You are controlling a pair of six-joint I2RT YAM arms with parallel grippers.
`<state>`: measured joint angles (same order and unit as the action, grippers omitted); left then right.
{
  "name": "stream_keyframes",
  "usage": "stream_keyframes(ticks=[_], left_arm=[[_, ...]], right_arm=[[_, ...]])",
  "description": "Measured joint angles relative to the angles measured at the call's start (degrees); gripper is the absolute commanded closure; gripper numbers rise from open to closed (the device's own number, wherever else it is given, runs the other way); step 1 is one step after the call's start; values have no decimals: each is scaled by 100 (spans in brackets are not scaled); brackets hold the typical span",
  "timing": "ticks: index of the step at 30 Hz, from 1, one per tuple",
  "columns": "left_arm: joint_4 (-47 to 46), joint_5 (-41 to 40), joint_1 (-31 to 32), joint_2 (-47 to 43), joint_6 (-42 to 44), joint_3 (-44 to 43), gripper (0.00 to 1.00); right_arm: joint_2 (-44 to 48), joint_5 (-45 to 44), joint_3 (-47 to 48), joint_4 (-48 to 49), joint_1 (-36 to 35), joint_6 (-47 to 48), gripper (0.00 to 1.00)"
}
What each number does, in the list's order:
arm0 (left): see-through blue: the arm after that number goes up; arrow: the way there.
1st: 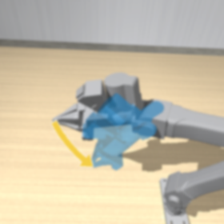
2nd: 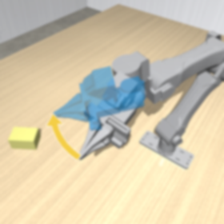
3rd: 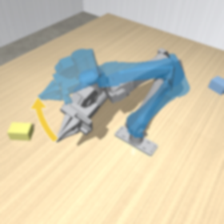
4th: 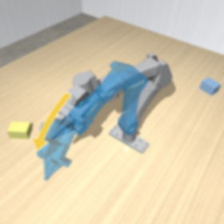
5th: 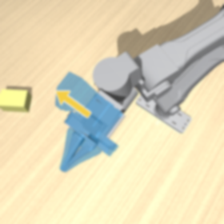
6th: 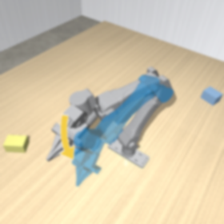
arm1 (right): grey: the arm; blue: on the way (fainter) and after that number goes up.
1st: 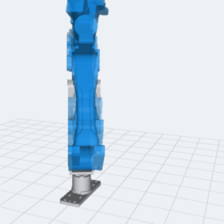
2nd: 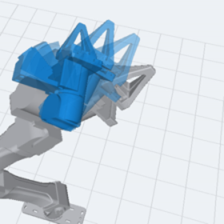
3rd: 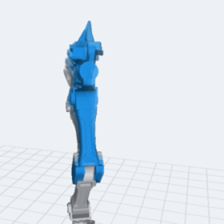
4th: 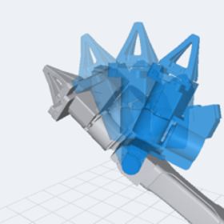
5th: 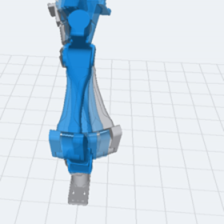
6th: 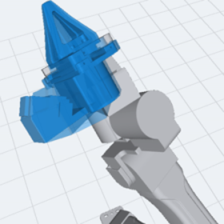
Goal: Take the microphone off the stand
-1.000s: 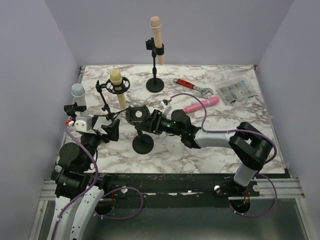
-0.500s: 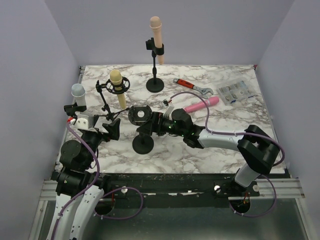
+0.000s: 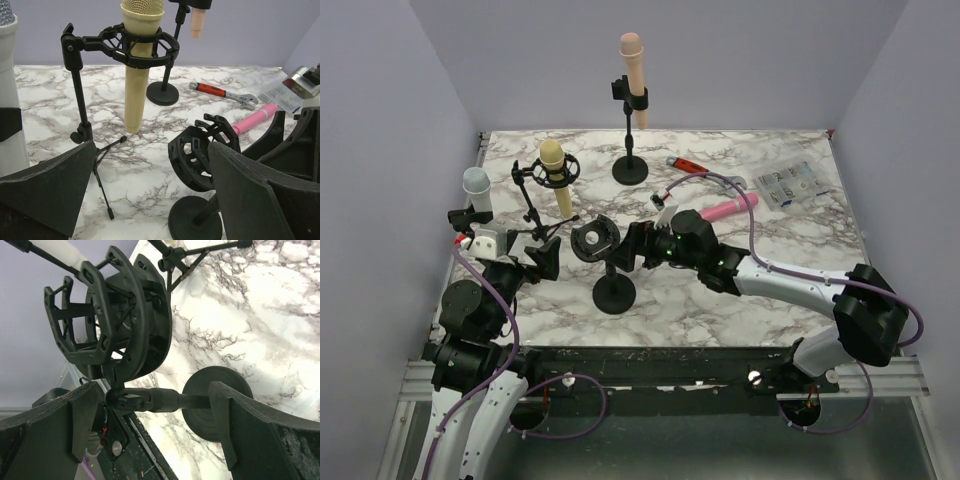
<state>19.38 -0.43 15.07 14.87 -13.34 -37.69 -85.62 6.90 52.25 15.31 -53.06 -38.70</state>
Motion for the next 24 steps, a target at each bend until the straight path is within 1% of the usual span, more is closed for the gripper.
stream_keyframes(ticks=[11,19,21,24], left_arm=[[4,-4,0,-2,-4,0,1],[35,-219,-2,-63,-138,-24,1],[203,-310,-2,-2,-203,-157,1],[732,-579,-2,389,-317,-837,1]], right_arm=[[317,271,-162,92,0,264,0],[721,-39,-83,-208,0,575,0],[846,-138,-83,-304,0,601,0],[1023,-236,-68,-442,0,649,0]])
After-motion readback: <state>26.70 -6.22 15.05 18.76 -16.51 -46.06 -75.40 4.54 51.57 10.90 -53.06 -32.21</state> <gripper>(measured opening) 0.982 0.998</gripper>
